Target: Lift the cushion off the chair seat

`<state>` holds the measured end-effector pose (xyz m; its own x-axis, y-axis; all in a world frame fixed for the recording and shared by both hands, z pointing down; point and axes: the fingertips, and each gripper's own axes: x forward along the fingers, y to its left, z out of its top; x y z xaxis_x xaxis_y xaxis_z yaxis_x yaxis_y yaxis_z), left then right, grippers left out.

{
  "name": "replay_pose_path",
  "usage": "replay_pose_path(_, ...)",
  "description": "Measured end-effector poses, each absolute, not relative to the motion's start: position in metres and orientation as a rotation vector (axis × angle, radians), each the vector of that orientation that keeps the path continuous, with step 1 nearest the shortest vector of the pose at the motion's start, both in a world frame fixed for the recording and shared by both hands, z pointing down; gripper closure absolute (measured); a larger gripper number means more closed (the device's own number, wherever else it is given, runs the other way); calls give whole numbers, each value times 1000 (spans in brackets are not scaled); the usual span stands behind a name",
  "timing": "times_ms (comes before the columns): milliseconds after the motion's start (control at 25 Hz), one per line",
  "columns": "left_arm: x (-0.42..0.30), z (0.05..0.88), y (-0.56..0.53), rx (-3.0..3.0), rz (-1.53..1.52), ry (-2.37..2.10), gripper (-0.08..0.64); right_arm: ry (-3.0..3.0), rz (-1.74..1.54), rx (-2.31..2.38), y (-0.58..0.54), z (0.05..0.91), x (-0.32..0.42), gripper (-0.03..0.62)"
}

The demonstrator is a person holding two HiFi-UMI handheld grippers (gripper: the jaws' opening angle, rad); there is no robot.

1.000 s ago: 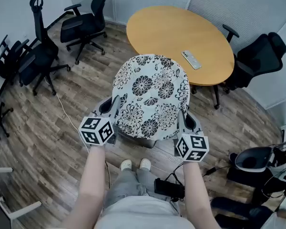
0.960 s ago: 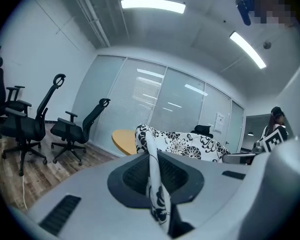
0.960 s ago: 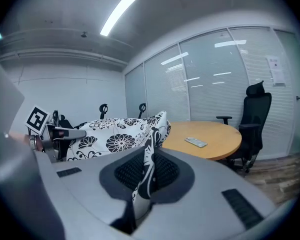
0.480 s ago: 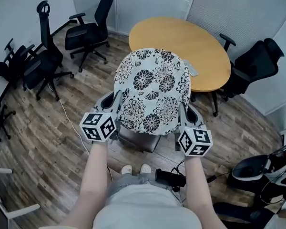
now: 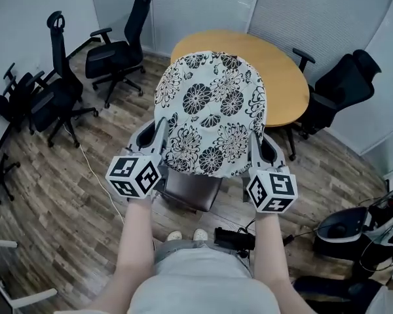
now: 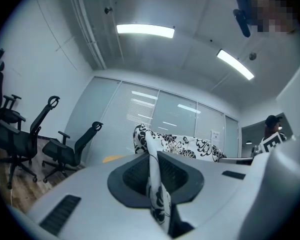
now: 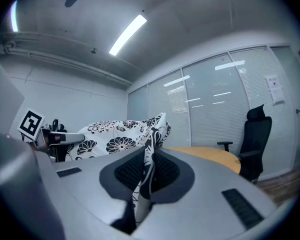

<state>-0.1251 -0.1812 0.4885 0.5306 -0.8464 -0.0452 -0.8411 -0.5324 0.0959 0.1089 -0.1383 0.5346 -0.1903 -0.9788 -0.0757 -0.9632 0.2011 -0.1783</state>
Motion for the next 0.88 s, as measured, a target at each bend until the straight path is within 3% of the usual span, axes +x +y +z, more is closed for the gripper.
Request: replay_pose_path(880,-113,479,-145,2813,-35,-1934,526,2173,104,-1863,-108,527,109,554)
